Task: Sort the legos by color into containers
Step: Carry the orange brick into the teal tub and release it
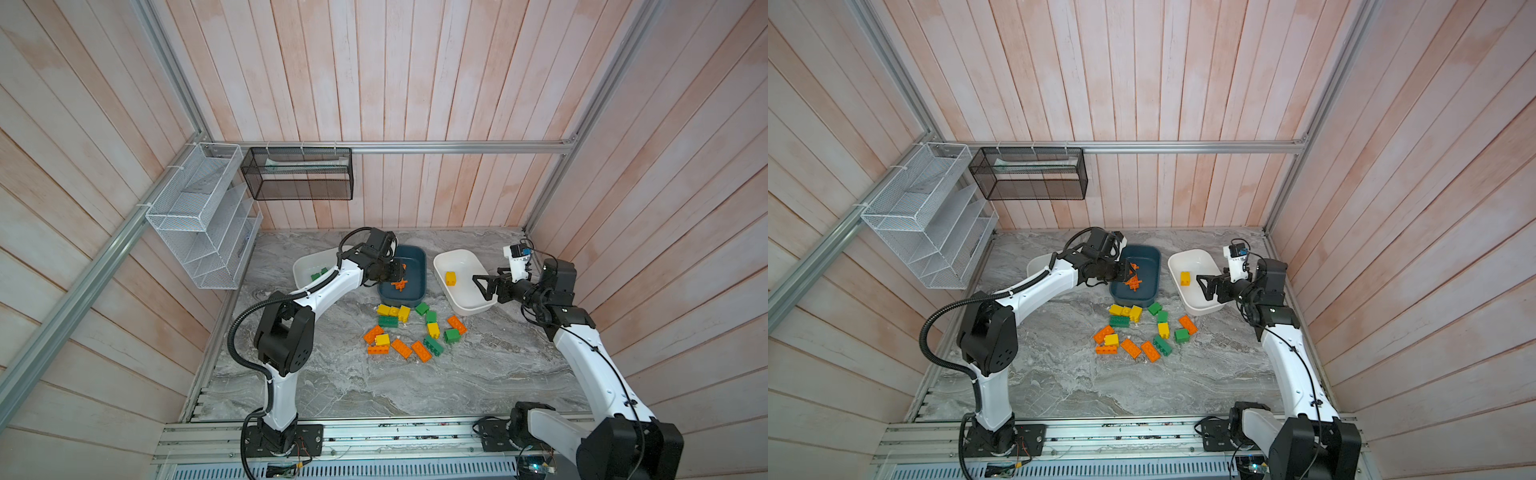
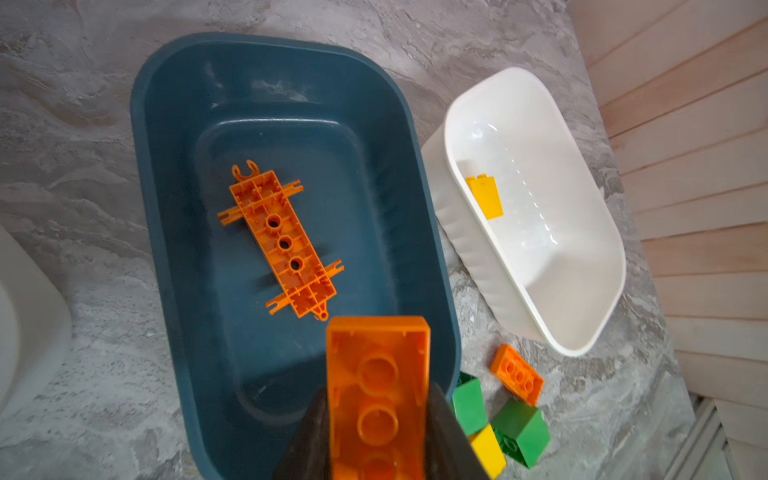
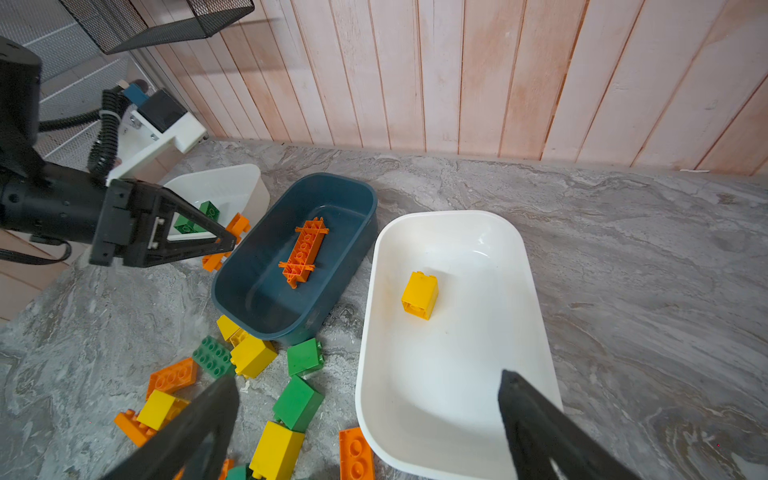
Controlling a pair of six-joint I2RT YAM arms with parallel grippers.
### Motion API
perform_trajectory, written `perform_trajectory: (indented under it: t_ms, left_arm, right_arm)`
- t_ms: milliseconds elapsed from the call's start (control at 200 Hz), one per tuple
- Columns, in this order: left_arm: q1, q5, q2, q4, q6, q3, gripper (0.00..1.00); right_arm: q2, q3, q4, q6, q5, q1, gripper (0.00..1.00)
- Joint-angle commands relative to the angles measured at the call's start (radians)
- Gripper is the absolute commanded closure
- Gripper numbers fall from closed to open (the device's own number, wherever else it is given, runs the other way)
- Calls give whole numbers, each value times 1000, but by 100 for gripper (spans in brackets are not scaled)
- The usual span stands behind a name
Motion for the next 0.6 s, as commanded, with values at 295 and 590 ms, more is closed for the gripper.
perform_trajectory:
  t_ms: [295, 590]
  left_arm:
    - [-42, -136, 267, 87, -99, 248, 75]
    - [-44, -163, 427, 60, -108, 435, 66]
  right_arm:
    - [11, -7, 37, 18, -21, 8, 2]
    - [17, 0, 36, 15, -23, 9, 2]
